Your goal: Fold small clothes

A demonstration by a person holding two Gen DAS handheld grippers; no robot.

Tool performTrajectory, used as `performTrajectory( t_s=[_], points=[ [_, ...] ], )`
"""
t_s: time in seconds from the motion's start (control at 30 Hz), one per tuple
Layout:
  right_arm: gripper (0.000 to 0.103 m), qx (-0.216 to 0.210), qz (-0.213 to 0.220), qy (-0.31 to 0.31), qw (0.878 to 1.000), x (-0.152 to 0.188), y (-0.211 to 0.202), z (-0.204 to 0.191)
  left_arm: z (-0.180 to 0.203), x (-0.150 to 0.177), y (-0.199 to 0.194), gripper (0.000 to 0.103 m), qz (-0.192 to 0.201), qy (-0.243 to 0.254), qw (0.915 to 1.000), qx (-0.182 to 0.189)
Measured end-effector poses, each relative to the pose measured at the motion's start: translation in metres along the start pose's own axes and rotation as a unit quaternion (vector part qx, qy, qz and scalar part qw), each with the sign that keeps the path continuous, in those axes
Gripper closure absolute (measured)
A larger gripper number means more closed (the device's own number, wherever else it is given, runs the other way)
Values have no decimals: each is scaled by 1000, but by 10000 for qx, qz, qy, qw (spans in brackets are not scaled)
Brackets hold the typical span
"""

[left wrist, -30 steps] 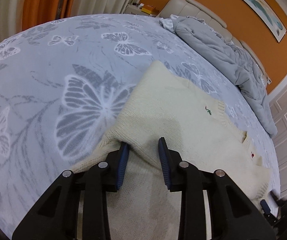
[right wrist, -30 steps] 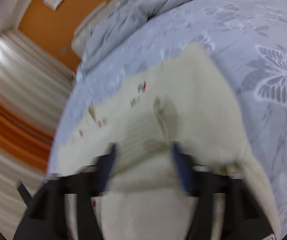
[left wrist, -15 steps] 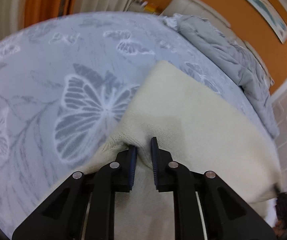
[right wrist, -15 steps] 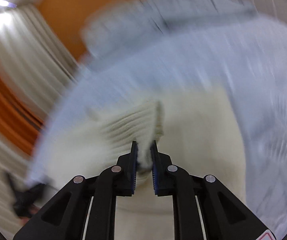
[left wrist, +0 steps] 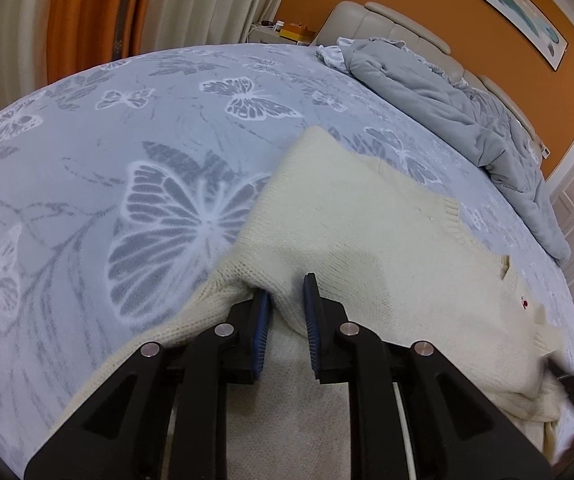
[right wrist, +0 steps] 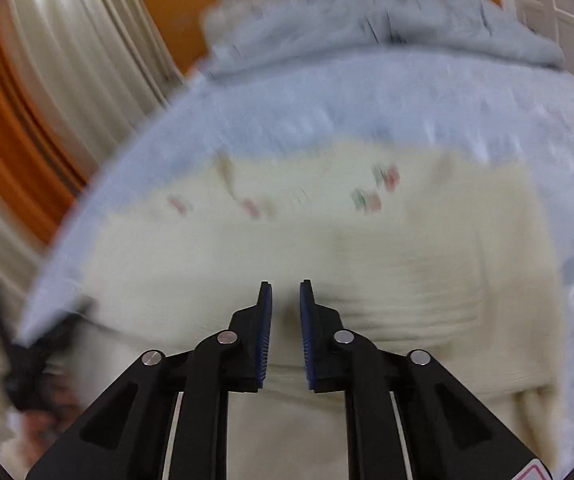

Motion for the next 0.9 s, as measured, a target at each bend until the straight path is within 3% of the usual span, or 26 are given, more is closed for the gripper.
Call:
performTrajectory(
  t_s=[0.1,0.13,0.2,0.27,0.33,0.5,0.57,0.6,0.67,0.8,0.9],
  points=[
    [103,-63,99,419,9991,5,-8,16,2,2,2,86,16,34,10000,-22],
    [98,-71,216,484,9986,1,-20,13,3,3,2,86,29,65,10000,-49],
    [101,-91,439,267,9986,-1,-32,8,4,4,3,86,36,73,9999,-59],
    [103,286,107,241,9992,9,-12,27,4,4,3,86,32,70,10000,-58],
    [103,-60,106,576,9983,16,-10,41,4,4,3,86,28,83,9999,-76],
    [93,169,247,587,9978,26,-88,40,3,2,-2,85,-129,126,9998,-114],
    [84,279,197,646,9973,48,-120,50,5,3,-16,71,-283,405,9984,-275],
    [75,396,168,646,9970,62,-134,55,4,5,-27,64,-356,589,9966,-459],
    [66,819,101,565,9950,103,-170,72,1,13,-50,41,-534,941,9902,-880],
    [57,1178,-278,557,9911,174,-212,91,-7,27,-103,39,-673,1698,9730,-1410],
    [50,1218,-463,692,9891,217,-231,100,-15,41,-138,37,-924,1772,9699,-1393]
  ],
)
Point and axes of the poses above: each gripper's, at about its wrist camera, not at the fingertips, and y roughly the way its jaws point, z to its right, x to its underside, the point moved 8 cm from there along y, roughly the way its jaws point, and after that the axes turned 2 degrees about x, right-handed, at the moved point
